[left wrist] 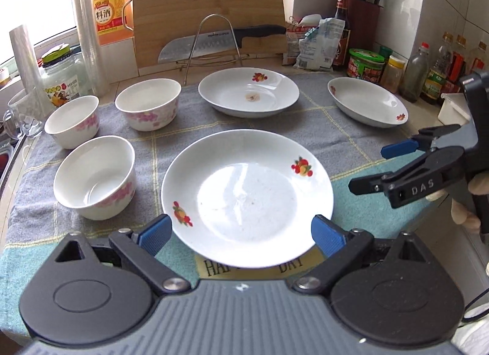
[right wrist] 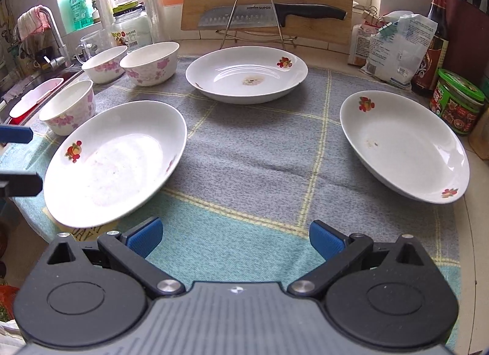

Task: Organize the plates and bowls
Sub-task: 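Move the right gripper to the rim of the large white plate and grasp it, then lift the large plate with the right gripper and carry it toward the other plates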

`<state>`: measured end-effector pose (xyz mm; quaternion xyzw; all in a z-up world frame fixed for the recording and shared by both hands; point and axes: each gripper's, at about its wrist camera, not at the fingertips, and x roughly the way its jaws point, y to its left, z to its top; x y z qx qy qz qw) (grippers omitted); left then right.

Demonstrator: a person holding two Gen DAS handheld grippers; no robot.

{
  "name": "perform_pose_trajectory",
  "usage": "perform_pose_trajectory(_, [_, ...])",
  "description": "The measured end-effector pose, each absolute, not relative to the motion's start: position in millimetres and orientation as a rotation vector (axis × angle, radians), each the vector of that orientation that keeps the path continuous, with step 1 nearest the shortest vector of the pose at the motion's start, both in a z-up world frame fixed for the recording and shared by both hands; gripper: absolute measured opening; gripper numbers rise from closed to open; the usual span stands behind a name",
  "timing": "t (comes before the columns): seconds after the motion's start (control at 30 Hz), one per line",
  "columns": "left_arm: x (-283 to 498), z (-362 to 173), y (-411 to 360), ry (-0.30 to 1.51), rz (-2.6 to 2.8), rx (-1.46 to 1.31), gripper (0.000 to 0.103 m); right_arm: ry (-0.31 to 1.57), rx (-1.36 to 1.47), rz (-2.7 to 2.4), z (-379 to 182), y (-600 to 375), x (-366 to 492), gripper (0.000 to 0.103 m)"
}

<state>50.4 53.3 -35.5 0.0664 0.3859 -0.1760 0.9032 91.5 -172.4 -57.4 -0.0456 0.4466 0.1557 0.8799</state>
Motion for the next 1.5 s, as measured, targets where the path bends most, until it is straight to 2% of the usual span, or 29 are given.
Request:
perform_pose_trajectory(0.47, [67,-85,83,0.877,-0.562,0.239,0.097,1.016,-0.006,0.329,-51,-113,99,0.103])
perform_pose_trajectory(0.83, [84,-95,77,0.812,-0.679,0.317,0.097,1.091,0.02,0.284,-59,-90,94,0.103])
perform_pose_trajectory(0.97, [89,-98,75,0.798,-0.694,0.325,0.102,1.123,0.009,0.298,-64,-85,101,0.103])
perform_pose_trajectory(1.17, [93,-100,73,0.774,-0.729,0.332,0.102,1.155,-0.004,0.348,-72,-80,118,0.103])
perform_pose_trajectory(1.5, [96,-101,73,0.766,-0.741,0.334,0.103,1.176,-0.144,0.456,-79,-66,145,0.103])
